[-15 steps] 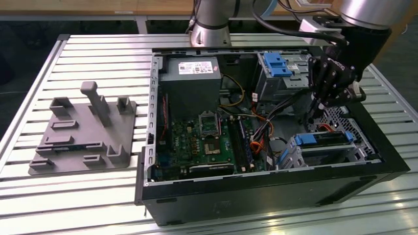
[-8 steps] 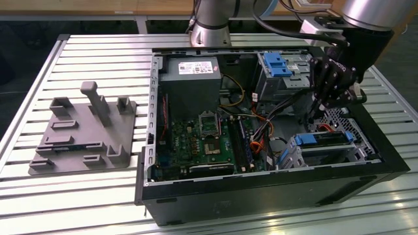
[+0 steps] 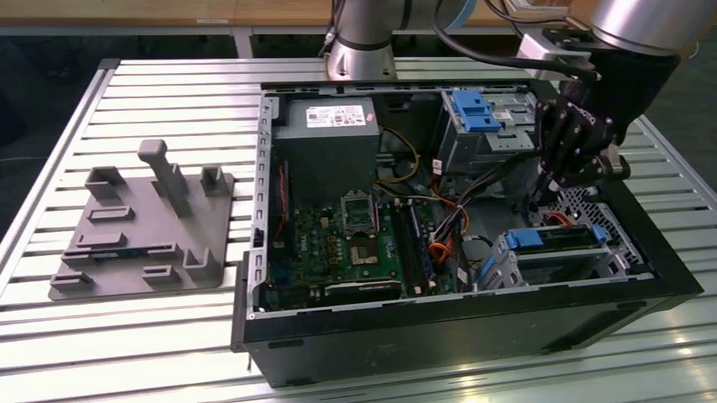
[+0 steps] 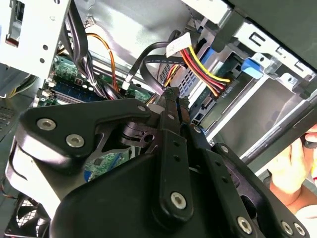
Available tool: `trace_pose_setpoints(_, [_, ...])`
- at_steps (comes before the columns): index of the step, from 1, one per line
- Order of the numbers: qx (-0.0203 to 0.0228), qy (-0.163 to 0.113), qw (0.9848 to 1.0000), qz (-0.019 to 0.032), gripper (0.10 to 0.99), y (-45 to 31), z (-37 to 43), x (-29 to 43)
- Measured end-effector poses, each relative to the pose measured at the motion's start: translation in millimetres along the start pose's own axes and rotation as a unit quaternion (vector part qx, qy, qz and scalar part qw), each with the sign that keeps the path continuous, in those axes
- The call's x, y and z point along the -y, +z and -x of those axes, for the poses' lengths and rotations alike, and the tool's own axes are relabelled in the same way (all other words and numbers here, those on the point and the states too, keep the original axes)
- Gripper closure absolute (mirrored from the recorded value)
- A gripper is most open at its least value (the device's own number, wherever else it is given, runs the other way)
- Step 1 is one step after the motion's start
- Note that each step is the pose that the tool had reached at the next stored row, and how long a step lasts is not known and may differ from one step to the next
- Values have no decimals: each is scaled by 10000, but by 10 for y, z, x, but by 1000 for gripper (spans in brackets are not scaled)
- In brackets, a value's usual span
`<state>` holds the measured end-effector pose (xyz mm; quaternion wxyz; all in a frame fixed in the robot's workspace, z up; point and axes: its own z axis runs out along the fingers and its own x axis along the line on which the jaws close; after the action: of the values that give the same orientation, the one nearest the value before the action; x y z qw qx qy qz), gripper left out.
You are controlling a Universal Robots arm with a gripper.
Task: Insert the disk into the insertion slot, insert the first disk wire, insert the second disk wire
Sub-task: 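Insert the second disk wire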
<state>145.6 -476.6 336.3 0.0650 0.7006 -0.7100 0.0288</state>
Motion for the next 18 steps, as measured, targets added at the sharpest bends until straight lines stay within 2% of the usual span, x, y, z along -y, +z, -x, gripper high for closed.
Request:
trace_pose_setpoints(6, [32,-11,10000,70,941,6,-63,59])
trace_pose_setpoints(10, [56,-10,10000,74,941,15,-129,62])
trace_pose_setpoints(18, [144,-13,9999,75,941,32,-272,64])
